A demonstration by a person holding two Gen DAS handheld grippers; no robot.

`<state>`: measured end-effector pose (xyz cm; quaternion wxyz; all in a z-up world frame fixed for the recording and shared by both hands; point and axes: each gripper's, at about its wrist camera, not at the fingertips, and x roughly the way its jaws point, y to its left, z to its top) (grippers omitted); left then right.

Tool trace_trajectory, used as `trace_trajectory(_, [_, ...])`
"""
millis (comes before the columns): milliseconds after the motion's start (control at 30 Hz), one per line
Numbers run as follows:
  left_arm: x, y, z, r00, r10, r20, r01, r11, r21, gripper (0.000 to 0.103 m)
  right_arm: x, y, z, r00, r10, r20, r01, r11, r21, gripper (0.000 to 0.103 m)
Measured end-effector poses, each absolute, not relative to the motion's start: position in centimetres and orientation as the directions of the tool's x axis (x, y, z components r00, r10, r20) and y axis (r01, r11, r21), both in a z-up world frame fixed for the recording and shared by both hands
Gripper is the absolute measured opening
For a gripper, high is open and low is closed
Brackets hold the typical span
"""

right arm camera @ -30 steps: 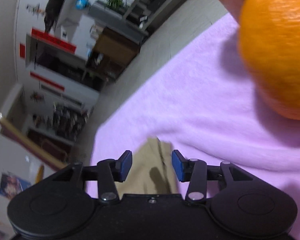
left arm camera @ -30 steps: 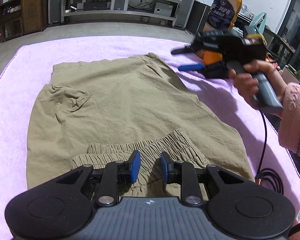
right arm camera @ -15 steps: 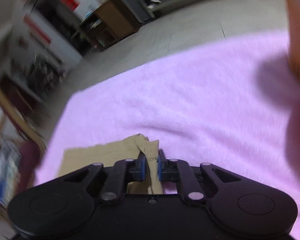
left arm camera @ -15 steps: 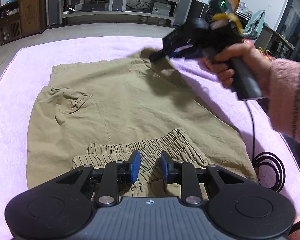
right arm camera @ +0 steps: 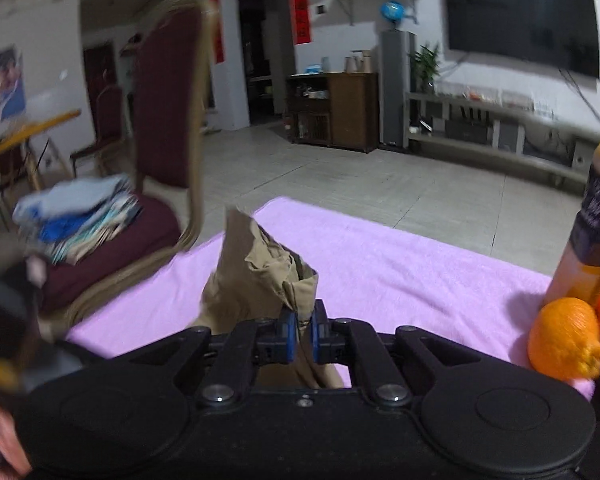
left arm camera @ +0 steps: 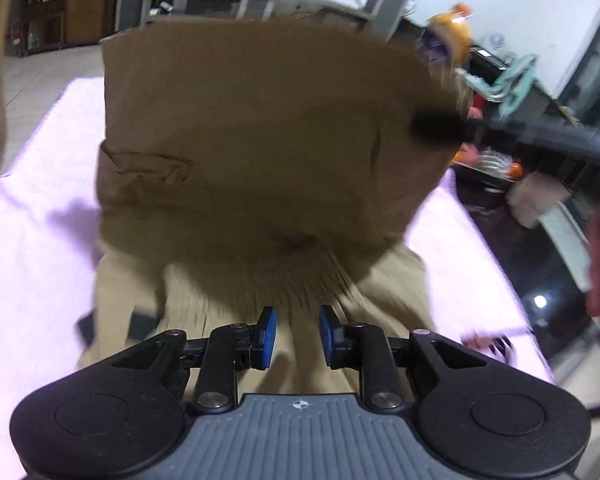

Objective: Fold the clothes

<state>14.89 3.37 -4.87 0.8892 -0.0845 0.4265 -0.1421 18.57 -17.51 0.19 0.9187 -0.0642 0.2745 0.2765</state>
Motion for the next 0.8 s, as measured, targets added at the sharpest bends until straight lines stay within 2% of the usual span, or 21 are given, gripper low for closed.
trace_trajectory(133, [6.8, 6.1, -3.9, 0.573, -0.385, -0.724, 0.226, 0.923, -0.312, 0.026, 12.7, -16.3, -1.7, 0.708, 0.406, -0.578, -0.555, 0.825, -0.101, 0.008])
trace_trajectory(200, [3.4, 7.2, -4.5, 0.545, -0.403, -0.735, 0.232, 0.915, -0.330, 0.027, 10.1, -15.9, -3.9, 0.698, 0.338, -0.631, -0.557, 0.811, -0.181, 0.008])
trace_trajectory(300, [0.0, 8.0, -5.6, 0.531, -0.359, -0.768, 0.206, 0.933, -0.294, 0.028, 7.8, -16.1, -8.1, 0.614, 0.234, -0.754, -0.570, 0.793, -0.218, 0.009])
trace_trajectory(400, [-1.0, 9.5, -5.9, 0.553, -0.316, -0.771, 0.122, 0.946, -0.300, 0.028, 6.2, -17.2, -9.5, 0.570, 0.192, -0.799, -0.541, 0.819, -0.190, 0.009])
trace_trajectory(467, [-1.0, 10.5, -5.6, 0.583, -0.278, -0.763, 0.068, 0.953, -0.295, 0.030, 6.0, -18.5, -8.5, 0.583, 0.217, -0.783, -0.472, 0.875, -0.109, 0.013])
trace_trajectory(600, [1.0, 11.8, -4.9, 0.637, -0.226, -0.737, -0.008, 0.954, -0.299, 0.037, 6.0, -21.2, -6.5, 0.620, 0.306, -0.722, -0.303, 0.943, 0.140, 0.035])
trace_trajectory(667, [2.0, 12.6, -4.8, 0.642, -0.190, -0.743, -0.058, 0.954, -0.294, 0.037, 6.2, -22.4, -6.1, 0.628, 0.361, -0.689, -0.221, 0.932, 0.287, 0.039])
trace_trajectory(733, [3.0, 13.2, -5.0, 0.641, -0.174, -0.747, -0.105, 0.945, -0.311, 0.039, 6.4, -23.0, -6.7, 0.617, 0.407, -0.674, -0.140, 0.899, 0.415, 0.048])
trace_trajectory(800, [3.8, 13.7, -5.5, 0.639, -0.187, -0.746, -0.142, 0.925, -0.352, 0.041, 6.5, -23.8, -7.8, 0.603, 0.455, -0.655, -0.053, 0.842, 0.537, 0.051])
